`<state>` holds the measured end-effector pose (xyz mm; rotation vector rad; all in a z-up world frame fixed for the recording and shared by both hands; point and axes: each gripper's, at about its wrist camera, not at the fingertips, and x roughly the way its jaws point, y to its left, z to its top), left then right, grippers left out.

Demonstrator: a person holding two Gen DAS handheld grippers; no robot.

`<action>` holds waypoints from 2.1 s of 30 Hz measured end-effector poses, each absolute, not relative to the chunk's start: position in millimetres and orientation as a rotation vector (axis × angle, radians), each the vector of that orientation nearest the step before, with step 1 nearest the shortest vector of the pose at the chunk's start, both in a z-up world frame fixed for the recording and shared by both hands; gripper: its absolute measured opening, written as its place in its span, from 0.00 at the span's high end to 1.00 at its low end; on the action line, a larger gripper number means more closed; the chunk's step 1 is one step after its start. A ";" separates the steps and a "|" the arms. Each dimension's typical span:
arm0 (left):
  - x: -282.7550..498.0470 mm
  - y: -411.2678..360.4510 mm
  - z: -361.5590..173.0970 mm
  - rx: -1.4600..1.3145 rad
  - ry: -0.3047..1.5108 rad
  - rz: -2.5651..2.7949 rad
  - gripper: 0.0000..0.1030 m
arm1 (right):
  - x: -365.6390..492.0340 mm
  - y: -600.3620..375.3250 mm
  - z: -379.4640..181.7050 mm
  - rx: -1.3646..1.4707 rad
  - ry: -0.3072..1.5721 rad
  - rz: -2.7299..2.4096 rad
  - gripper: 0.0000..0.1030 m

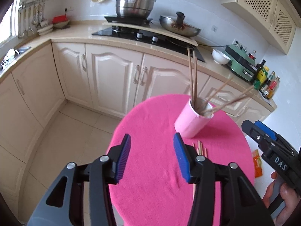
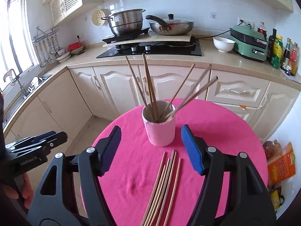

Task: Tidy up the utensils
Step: 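Open both tools and move them back over the loose chopsticks, then lower the left tool to grasp a chopstick while the right tool grasps another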

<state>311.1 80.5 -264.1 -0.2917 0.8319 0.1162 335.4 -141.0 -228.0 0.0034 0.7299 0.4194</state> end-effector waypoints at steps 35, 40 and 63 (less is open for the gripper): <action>372.2 -64.6 -424.1 -0.060 1.295 -0.126 0.55 | 305.8 -245.4 -348.5 0.180 1.070 0.243 0.36; 381.9 -72.1 -437.4 -0.016 1.351 -0.090 0.55 | 314.8 -251.7 -352.1 0.197 1.077 0.251 0.36; 394.9 -36.4 -435.9 -0.078 1.477 -0.048 0.94 | 362.7 -214.2 -381.6 0.094 1.291 0.352 0.51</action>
